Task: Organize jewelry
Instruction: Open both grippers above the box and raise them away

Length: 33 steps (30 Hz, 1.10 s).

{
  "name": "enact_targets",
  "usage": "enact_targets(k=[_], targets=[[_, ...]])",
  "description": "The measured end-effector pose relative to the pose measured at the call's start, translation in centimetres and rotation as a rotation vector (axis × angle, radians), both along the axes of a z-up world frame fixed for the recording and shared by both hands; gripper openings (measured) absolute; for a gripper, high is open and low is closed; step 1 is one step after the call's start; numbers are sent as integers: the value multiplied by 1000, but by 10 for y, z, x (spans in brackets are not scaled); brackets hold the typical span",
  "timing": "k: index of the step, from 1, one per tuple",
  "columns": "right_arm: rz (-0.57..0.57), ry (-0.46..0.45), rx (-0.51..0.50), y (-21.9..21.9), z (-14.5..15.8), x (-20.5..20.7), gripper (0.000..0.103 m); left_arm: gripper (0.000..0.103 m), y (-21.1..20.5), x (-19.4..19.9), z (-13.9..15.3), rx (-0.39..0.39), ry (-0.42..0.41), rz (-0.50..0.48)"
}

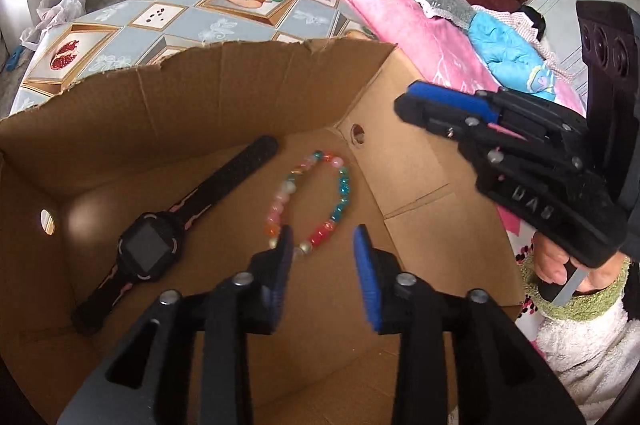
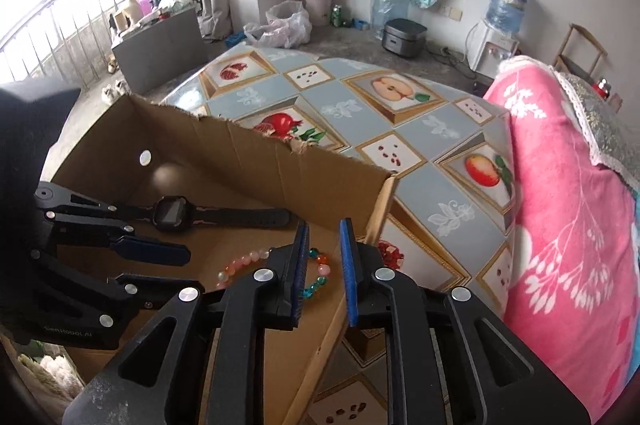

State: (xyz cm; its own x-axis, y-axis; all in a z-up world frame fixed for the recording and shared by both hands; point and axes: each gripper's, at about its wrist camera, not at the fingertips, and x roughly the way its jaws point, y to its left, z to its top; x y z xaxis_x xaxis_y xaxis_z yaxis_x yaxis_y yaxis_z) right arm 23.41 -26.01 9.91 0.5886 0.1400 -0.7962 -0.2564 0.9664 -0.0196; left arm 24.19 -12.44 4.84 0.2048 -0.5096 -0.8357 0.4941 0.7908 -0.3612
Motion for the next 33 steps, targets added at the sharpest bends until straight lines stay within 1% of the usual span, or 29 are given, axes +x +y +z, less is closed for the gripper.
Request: enact_targets(k=[1,4,7,9,10,12,13,15,17,18,20,22,24,27,29,31,32,33], targets=[[-13,-14,21,-5,5,-5,19,37,1,0,0,0,-11,11],[-63,-55,49,-15,18,-22,25,37,6,-5,7,-6,-57,38],[-110,-122,86,-23,36,-50,36,38,15,-15,20,-26,-121,52],[-134,-166,120,-27,48,-72,47,44,28,-27,32,-46,-189,76],[-146,-185,138,-29,53,-83,49,48,34,-32,37,-53,-219,88],[-161,-211,175,-32,61,-104,56,50,50,-46,47,-67,-280,123],[-168,-218,191,-32,63,-112,58,53,59,-54,52,-74,-306,143],[-182,-220,239,-34,63,-131,64,56,82,-75,60,-91,-351,183],[-204,-199,283,-36,57,-144,67,64,108,-98,66,-105,-400,226],[-214,-186,304,-37,53,-148,70,66,119,-108,68,-105,-420,255],[-236,-152,362,-40,42,-153,70,70,139,-122,67,-104,-439,306],[-267,-106,432,-45,27,-151,70,72,159,-130,62,-127,-432,353],[-289,-53,498,-49,12,-141,70,74,171,-129,52,-155,-389,385],[-302,9,504,-46,-7,-122,70,74,179,-111,31,-175,-300,438],[-287,62,515,-42,-18,-108,70,74,179,-102,21,-205,-259,444],[-255,94,538,-38,-24,-102,70,74,176,-93,15,-227,-211,464],[-233,96,554,-36,-23,-101,68,74,174,-92,17,-226,-212,477],[-210,97,565,-34,-22,-101,68,74,172,-92,18,-218,-211,484]])
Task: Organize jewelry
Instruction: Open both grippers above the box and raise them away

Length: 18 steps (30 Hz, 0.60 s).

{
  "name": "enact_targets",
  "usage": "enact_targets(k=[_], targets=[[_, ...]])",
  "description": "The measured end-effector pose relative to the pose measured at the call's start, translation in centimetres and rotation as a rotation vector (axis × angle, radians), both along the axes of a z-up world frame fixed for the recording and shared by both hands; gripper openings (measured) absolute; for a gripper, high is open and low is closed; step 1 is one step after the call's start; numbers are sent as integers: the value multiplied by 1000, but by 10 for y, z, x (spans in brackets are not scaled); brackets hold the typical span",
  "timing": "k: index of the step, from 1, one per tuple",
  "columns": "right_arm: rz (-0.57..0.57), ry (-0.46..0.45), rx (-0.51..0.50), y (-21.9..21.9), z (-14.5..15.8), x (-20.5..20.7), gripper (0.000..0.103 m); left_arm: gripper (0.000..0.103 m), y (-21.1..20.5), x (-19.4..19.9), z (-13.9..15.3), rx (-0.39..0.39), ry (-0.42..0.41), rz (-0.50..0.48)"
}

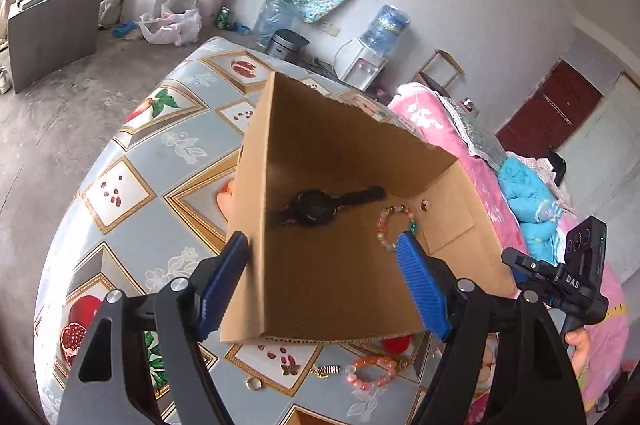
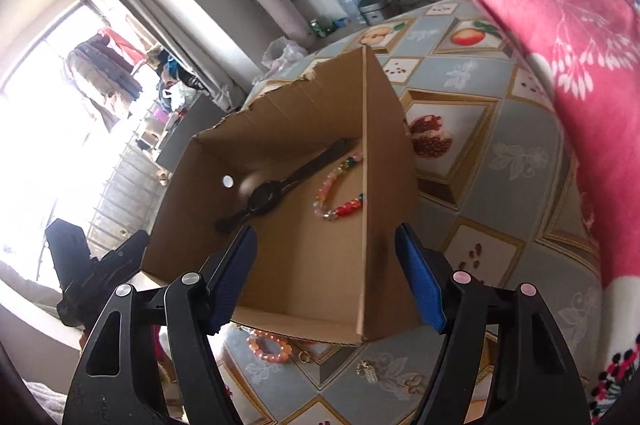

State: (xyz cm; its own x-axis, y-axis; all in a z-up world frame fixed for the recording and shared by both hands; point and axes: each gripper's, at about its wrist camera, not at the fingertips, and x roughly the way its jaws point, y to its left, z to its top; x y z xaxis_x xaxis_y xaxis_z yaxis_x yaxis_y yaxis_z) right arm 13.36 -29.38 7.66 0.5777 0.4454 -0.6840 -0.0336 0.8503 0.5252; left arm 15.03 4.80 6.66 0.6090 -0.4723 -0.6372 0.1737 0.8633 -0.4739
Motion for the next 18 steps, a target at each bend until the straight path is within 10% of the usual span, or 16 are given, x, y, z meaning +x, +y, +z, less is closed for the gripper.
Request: enact_targets(k=[18], targets=[[78,-13,-97,-1,4,41,68,74,-19,11,3,49,12,92]])
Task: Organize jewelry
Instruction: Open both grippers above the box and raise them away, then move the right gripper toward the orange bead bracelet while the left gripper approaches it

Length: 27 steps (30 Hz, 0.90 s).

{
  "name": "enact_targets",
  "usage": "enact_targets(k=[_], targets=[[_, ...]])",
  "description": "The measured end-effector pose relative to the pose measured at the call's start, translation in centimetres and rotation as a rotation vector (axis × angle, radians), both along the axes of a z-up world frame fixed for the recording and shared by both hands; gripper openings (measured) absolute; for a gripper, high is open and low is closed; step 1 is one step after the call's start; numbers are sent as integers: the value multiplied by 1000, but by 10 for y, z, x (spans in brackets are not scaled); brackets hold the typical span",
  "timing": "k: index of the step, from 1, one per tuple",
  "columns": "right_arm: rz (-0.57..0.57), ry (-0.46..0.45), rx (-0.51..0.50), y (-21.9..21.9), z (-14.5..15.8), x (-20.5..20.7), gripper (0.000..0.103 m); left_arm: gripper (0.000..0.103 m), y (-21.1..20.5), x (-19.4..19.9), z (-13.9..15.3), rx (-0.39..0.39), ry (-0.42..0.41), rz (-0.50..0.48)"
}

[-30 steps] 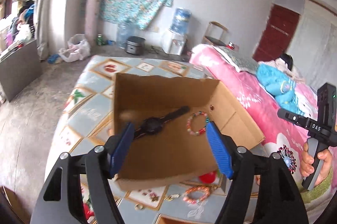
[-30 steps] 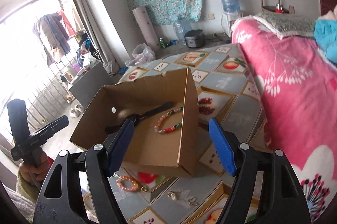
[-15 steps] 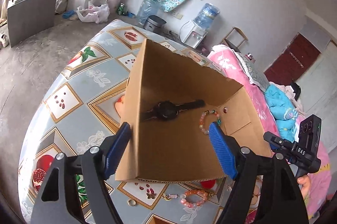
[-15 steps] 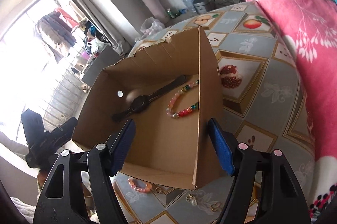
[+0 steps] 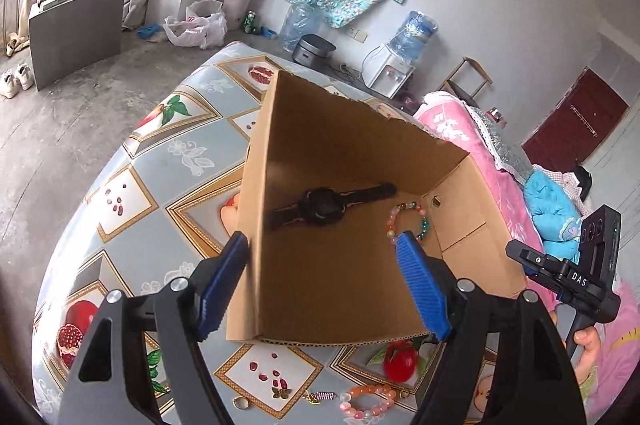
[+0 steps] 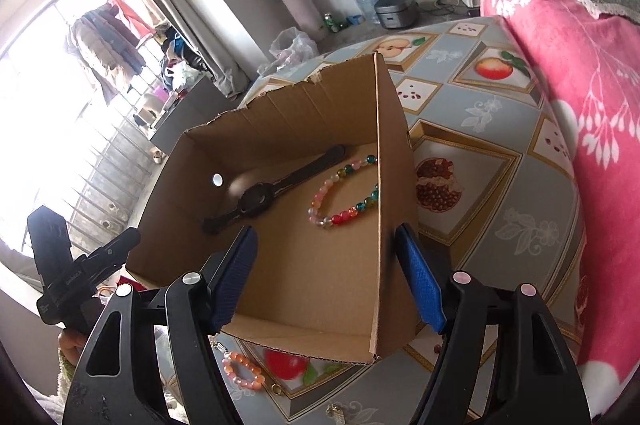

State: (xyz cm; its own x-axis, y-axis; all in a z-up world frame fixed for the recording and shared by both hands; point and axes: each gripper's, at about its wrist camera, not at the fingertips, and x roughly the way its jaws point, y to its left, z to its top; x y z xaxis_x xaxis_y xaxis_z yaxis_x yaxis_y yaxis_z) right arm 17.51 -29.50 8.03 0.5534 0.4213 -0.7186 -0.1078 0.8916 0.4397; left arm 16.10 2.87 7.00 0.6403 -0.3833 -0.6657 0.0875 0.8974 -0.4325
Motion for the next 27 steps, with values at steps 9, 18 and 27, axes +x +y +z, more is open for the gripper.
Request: enact_targets(k=[9,18,27], targets=[[-181,-59,-114,-16,24,-57,85,79,14,-57,33,159,-140,-1],[-270,-11,-487,12,8,-130,95,85,-1,-109,-27,326,27,-67],[-107,30,-414,66,-19,-158,95,85,-35,-121,-83,504,95,-205]])
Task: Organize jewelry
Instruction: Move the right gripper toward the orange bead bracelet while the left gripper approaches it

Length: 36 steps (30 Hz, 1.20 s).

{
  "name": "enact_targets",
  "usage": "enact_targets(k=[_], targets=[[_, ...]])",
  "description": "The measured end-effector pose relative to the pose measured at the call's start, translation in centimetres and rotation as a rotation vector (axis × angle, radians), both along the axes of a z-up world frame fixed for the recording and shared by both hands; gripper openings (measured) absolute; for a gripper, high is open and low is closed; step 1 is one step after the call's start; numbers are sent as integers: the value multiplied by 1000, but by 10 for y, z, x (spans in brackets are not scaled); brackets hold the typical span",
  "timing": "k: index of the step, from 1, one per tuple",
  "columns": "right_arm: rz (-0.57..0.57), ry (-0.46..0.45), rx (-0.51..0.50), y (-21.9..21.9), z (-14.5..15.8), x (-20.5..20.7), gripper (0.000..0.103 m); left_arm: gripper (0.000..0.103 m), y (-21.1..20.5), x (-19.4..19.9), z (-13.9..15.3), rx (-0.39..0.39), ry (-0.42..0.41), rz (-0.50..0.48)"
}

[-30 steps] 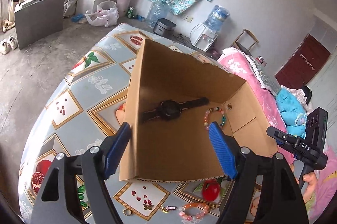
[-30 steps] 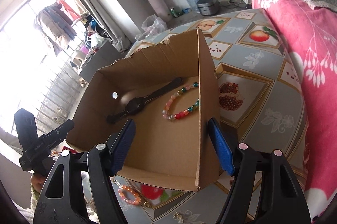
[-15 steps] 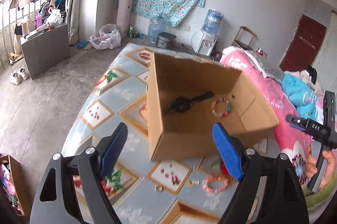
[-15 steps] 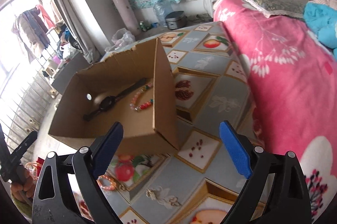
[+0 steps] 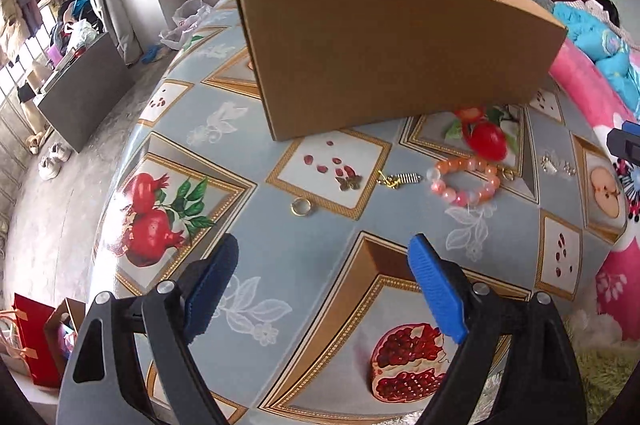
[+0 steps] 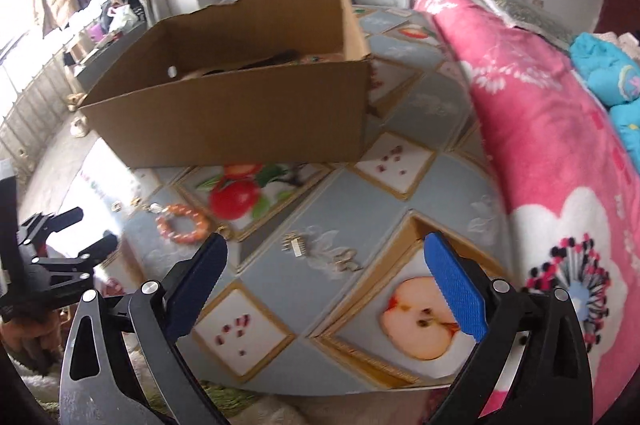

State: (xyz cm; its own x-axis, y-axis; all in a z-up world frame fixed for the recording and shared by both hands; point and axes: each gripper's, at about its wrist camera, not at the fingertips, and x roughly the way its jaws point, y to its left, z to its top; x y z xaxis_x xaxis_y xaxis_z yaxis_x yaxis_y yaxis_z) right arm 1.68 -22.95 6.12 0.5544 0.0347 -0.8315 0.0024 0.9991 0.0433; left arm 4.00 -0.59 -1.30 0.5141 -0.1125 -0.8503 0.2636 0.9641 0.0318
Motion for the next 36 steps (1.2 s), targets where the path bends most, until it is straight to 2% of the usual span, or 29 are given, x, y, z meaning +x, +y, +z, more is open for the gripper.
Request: enact_targets(k=[5,8,11,16,17,18,20,29,33,36], targets=[[101,61,40,36,-15,9,95,86,-4,5,-12,19,35,-14],[148,72,90,48,-19,20,94,97,0,10,-18,23,68,12],[198,74,137,57,-18,31,80,98,7,15,-20,-8,96,33],[288,118,174,76,-26,44,47,99,8,13,-22,-6,75,27],[305,133,190,80,-28,45,37,99,7,13,-22,-7,76,25],[319,148,206,84,-30,45,33,99,8,14,-22,-7,76,24],[343,171,226,91,-36,49,30,99,7,14,-21,-7,78,22],[412,237,142,110,-56,57,27,99,8,8,-22,-11,52,18],[420,275,175,107,-58,53,21,99,8,6,-22,-10,52,14],[409,307,209,100,-57,45,21,99,8,6,-22,-11,50,14]])
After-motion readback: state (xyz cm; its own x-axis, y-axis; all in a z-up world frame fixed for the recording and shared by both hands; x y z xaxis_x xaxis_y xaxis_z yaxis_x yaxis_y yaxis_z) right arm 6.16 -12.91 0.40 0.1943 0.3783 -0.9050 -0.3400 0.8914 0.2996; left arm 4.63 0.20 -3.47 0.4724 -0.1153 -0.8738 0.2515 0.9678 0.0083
